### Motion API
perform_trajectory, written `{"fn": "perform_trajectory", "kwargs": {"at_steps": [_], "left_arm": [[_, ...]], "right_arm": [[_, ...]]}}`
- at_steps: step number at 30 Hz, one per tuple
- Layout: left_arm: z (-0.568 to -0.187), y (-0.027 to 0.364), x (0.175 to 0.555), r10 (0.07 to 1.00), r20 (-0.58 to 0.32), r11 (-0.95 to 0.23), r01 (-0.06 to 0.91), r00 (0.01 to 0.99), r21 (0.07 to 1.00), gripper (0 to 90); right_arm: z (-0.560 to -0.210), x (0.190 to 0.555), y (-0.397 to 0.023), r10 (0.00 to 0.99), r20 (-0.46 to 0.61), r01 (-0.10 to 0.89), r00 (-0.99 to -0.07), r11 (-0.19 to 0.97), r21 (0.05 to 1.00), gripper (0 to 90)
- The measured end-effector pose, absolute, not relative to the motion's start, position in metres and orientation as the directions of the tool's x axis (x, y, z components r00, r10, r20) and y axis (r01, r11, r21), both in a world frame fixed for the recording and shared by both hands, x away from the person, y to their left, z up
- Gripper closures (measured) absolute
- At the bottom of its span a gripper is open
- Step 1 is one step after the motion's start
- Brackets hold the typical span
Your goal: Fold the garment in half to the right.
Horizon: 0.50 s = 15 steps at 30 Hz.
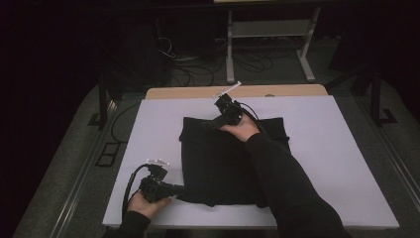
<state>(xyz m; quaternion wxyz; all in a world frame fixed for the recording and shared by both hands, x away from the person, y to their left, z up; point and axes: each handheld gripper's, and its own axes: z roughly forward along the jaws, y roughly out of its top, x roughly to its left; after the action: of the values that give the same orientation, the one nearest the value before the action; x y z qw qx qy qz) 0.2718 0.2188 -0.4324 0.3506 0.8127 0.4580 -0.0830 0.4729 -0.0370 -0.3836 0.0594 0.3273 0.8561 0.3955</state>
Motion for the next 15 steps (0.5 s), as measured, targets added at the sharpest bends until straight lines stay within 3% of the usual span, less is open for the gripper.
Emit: {"fn": "perform_trajectory", "kwargs": {"at_steps": [15], "left_arm": [[-0.432,0.219,0.272,0.682,-0.456,-0.338,0.799,0.572,0.497,83.6]], "right_arm": [[-0.384,0.486,-0.016,0.604,0.152,0.514,-0.782,0.488,0.706,1.8]]}}
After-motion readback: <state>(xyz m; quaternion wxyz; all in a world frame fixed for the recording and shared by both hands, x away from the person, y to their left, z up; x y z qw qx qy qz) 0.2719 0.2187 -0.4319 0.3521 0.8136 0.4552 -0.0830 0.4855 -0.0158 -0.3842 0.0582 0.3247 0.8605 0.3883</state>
